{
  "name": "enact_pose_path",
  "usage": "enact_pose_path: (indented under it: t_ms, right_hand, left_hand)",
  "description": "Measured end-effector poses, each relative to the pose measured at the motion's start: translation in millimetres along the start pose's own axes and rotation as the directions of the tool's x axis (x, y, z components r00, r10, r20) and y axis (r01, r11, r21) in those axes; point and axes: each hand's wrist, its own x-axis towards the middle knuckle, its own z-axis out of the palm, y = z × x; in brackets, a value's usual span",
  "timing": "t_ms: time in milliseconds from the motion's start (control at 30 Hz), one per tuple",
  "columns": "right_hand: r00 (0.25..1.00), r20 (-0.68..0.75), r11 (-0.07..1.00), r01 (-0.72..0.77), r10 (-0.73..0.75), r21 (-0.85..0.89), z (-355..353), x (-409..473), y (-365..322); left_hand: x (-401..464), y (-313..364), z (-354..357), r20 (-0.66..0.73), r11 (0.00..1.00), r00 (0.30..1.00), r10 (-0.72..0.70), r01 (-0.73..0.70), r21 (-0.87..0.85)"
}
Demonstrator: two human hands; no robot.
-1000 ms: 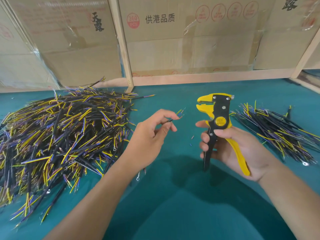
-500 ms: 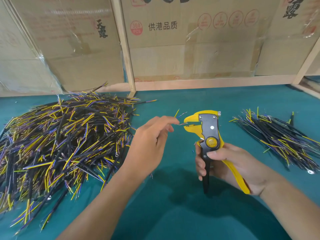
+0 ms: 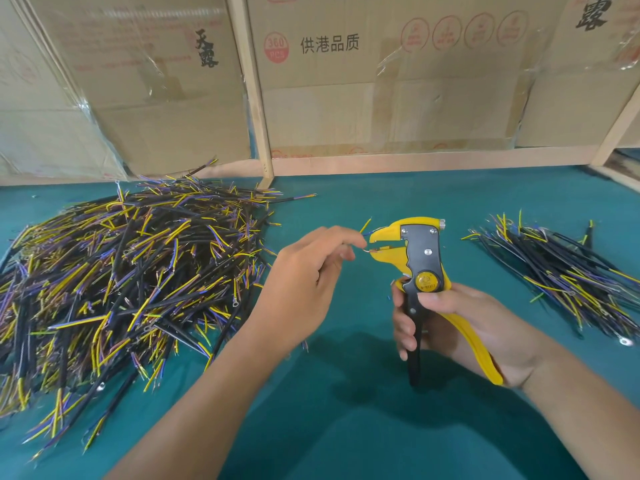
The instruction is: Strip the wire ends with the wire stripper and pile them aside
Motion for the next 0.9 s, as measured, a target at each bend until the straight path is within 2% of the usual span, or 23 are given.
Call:
enact_pose_path:
  t_ms: [333, 733, 900]
  right_hand:
    - [1.0, -0.001, 1.0, -0.006, 0.006, -0.03, 4, 0, 1]
    - [0.998, -0.061, 1.0, -0.003, 0.003, 0.006, 12, 3, 7]
    - [0.991, -0.132, 1.0, -0.007, 0.007, -0.001, 18, 3, 8]
  left_hand:
    - [0, 0, -1, -0.006, 1.0, 1.0, -0.018, 0.018, -0.002]
    - [-1, 2, 0, 0.03, 0.998, 0.999, -0.036, 0.038, -0.054]
    - [-2, 3, 0, 0.052, 0.996, 0.997, -0.065, 0.068, -0.057]
